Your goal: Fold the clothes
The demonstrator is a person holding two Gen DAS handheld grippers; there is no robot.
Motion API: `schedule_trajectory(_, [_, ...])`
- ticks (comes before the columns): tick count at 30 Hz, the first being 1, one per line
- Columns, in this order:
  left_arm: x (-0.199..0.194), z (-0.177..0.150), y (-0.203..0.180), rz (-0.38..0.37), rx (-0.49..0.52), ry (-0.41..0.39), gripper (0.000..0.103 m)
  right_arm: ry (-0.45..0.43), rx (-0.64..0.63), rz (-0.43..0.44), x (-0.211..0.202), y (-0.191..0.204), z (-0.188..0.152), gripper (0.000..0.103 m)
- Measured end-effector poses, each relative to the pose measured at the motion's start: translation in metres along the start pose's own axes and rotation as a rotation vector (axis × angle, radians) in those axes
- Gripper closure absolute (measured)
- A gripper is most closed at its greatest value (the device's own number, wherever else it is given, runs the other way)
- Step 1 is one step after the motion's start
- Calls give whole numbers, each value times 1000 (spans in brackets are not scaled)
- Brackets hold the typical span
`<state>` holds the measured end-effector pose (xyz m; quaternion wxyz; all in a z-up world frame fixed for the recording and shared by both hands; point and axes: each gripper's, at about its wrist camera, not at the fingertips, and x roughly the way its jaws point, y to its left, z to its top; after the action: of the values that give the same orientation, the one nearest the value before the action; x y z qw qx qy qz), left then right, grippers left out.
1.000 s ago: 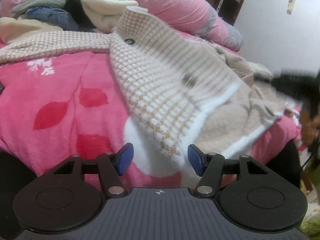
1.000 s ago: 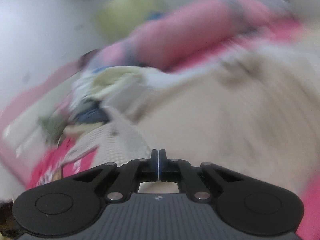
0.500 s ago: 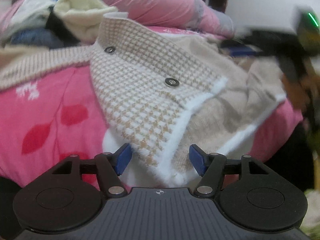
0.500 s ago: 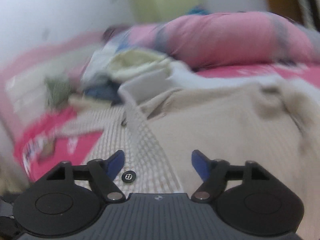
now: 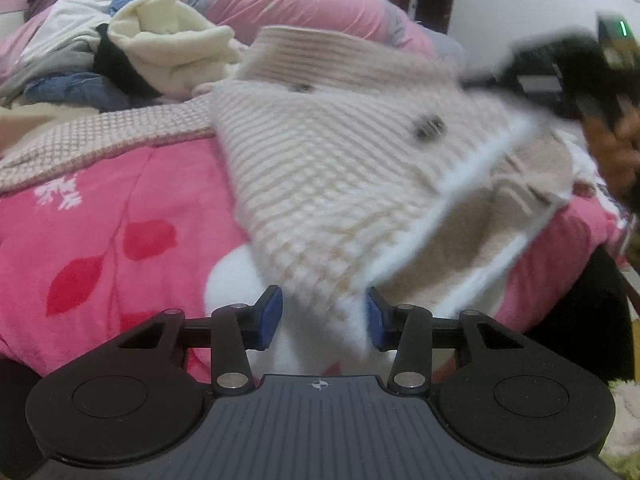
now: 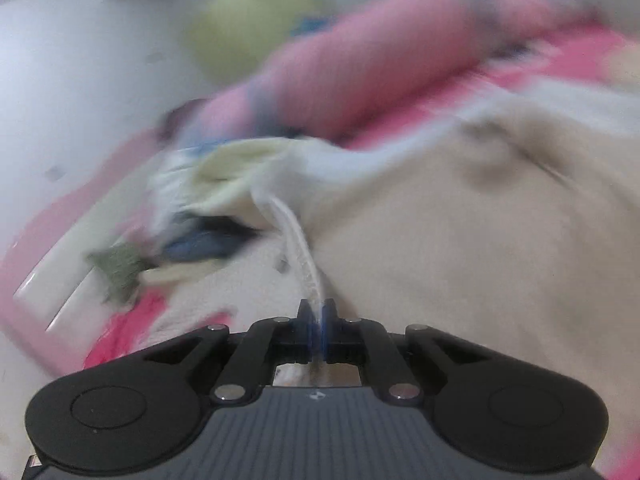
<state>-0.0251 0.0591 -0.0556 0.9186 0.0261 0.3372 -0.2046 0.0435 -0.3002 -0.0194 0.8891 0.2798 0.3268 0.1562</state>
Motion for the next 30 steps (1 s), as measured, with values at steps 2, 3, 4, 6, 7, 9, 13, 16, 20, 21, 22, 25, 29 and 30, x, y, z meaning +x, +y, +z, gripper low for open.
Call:
schedule_trajectory(2, [3,-2,-4,-9,18,16,56,86,136,-70,4,-36,-22,99])
schedule_trajectory(3, [4,-3,-5,-15,25,29,55,121,195,-93,6,-50,-33,99])
schedule_trajectory(4, [5,-4,-6,-20,29,39,55,114,207,-86,5,-52,-37,99])
schedule_trajectory(6, [3,-3,-6,-44,19,47,52,78,176,-58,0,-41,-31,99])
schedule_trajectory(7, [0,-4,-5,-64,5,46,51,60,160,-45,-2,-35,-28,99])
schedule_trajectory(9, [-7,-3,2,-116,-41,30,46,36,119,-38,-7,-25,-23,99])
schedule_trajectory(13, [-16,-1,18,-203,-172,-11,41,63,63,-106,4,-24,-16,99])
schedule_trajectory(16, [-9,4,29,-247,-272,-5,41,97,29,-171,13,-29,-22,99])
schedule_trajectory(20, [11,13,33,-230,-330,33,43,57,4,-172,4,-25,-21,99])
schedule_trajectory(21, [14,15,32,-223,-325,40,43,40,-4,-170,-1,-25,-20,99])
schedule_trajectory(22, [18,16,31,-217,-320,47,43,24,-13,-168,-5,-24,-19,99])
schedule_trajectory(25, [21,11,29,-225,-301,64,43,79,-48,-231,0,-33,-23,94])
schedule_trajectory(29, [14,10,34,-216,-292,58,43,100,-108,-285,-3,-23,-15,81])
schedule_trajectory(30, [11,12,37,-212,-291,50,43,93,-126,-297,-7,-17,-10,69])
